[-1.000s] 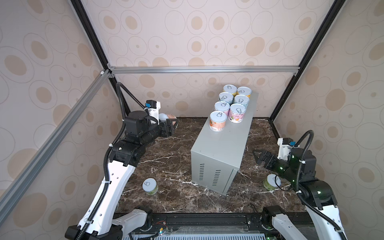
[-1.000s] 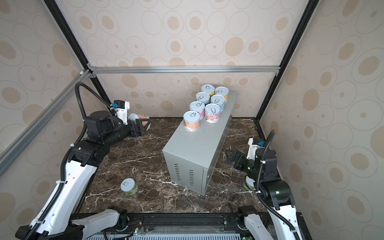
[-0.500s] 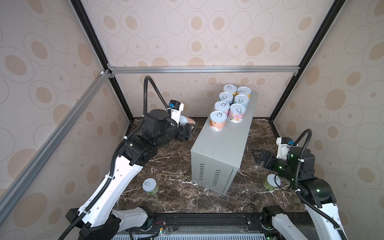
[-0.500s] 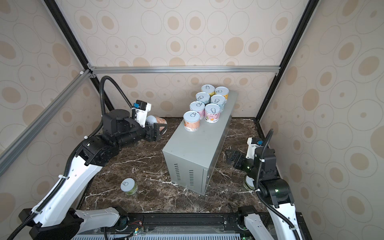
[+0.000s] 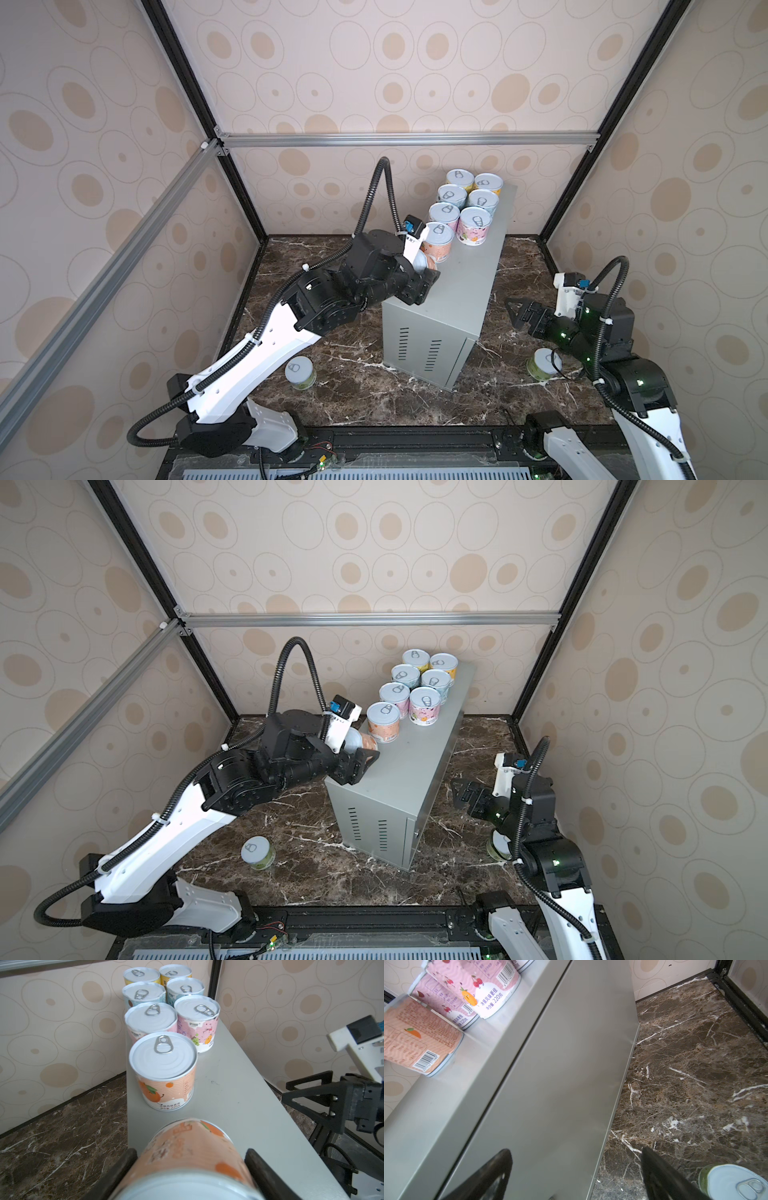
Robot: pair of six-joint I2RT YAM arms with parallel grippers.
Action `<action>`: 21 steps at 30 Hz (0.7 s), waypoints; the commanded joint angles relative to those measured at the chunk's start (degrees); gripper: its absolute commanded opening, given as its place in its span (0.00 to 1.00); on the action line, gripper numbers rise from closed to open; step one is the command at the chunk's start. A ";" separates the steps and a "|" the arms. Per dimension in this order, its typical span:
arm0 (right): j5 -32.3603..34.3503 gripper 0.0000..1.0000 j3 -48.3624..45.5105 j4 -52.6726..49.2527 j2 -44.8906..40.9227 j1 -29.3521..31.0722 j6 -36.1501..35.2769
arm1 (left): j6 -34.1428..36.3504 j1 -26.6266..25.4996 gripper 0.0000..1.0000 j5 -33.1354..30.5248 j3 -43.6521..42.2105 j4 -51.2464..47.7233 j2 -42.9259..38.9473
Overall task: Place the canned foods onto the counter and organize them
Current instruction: 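Carry the orange can over the cabinet and lower it beside the front orange can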
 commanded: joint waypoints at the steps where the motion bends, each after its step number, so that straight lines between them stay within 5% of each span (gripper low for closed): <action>1: 0.13 0.99 1.68 -0.90 -0.62 0.30 -1.55 | 1.98 -2.79 0.58 -4.43 5.85 0.01 1.06; 21: 2.62 0.99 0.73 -3.71 -5.70 0.27 -5.35 | 1.77 -9.11 0.57 -6.31 22.27 -7.15 16.66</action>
